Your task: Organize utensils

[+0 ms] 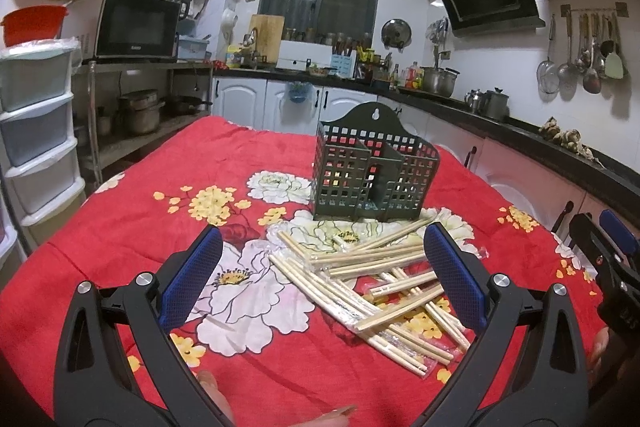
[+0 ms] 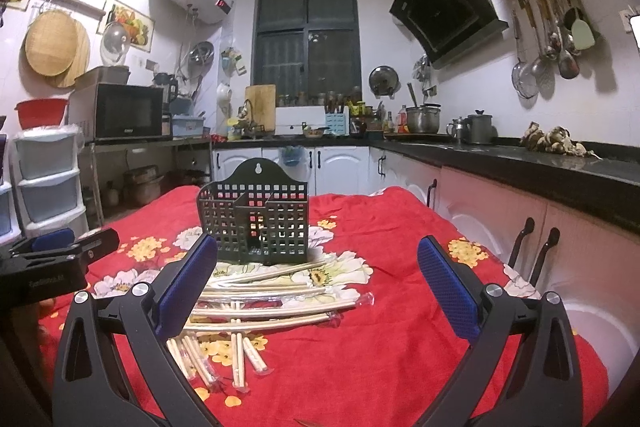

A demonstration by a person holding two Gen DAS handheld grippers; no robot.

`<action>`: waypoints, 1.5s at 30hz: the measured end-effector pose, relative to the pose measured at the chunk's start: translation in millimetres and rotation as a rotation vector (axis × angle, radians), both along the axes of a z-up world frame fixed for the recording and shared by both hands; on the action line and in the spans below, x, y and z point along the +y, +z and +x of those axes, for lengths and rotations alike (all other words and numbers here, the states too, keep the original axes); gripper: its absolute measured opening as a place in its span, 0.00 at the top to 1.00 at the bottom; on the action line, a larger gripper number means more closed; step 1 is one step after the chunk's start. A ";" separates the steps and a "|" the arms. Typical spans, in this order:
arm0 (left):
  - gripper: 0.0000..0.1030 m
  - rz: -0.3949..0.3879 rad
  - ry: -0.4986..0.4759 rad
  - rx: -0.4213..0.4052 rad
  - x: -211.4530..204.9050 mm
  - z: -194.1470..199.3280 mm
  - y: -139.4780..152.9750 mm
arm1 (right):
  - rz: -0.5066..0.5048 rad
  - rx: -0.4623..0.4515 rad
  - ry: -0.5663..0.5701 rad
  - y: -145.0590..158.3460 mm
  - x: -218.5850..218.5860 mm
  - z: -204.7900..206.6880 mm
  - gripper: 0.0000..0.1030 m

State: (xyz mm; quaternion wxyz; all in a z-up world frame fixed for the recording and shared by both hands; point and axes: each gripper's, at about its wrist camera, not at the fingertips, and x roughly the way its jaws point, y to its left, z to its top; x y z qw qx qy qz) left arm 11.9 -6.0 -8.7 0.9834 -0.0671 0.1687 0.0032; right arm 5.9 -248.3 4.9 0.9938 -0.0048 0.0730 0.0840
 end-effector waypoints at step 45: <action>0.37 -0.213 -0.038 0.509 125.8 176.0 -33.0 | 0.006 0.574 0.117 -29.1 -30.2 229.1 0.06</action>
